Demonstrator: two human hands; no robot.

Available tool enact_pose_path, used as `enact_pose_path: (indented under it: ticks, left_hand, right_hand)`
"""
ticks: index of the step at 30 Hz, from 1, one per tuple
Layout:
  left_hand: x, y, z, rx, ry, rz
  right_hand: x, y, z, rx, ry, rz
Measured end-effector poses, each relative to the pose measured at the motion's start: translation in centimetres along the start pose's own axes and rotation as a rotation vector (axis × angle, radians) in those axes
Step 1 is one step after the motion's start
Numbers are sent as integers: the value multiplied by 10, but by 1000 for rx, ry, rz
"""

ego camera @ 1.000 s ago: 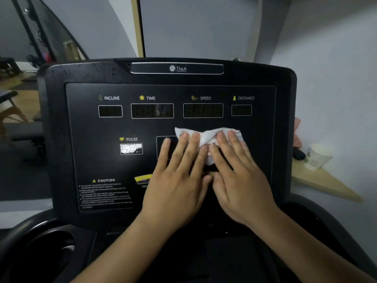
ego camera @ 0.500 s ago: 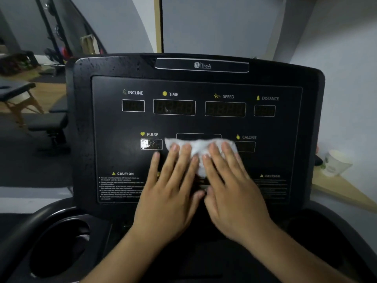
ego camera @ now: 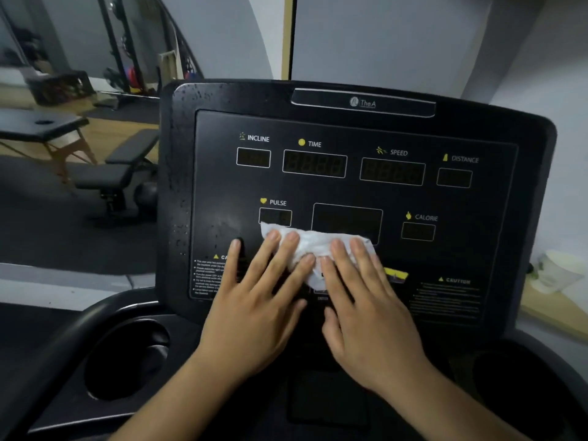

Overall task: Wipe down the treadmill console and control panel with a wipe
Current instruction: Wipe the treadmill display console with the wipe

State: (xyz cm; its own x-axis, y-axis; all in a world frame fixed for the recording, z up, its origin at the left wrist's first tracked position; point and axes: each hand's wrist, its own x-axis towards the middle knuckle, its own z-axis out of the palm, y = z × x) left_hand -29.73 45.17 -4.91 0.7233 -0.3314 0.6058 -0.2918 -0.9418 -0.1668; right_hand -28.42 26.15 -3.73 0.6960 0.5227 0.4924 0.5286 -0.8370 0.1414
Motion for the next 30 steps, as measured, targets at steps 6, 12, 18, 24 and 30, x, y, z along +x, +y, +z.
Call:
enact_pose_path:
  ticks: [6, 12, 18, 24, 30]
  left_hand:
    - [32, -27, -15, 37, 13, -192]
    - [-33, -28, -7, 10, -57, -162]
    - [-4, -66, -23, 58, -15, -234]
    - [-16, -76, -26, 0, -5, -288]
    - [-97, -68, -11, 14, -104, -237]
  right_hand:
    - [67, -14, -15, 1, 36, 38]
    - [25, -53, 8, 52, -25, -65]
    - [88, -57, -8, 14, 13, -101]
    - [96, -79, -7, 13, -15, -108]
    - [46, -109, 22, 20, -87, -268]
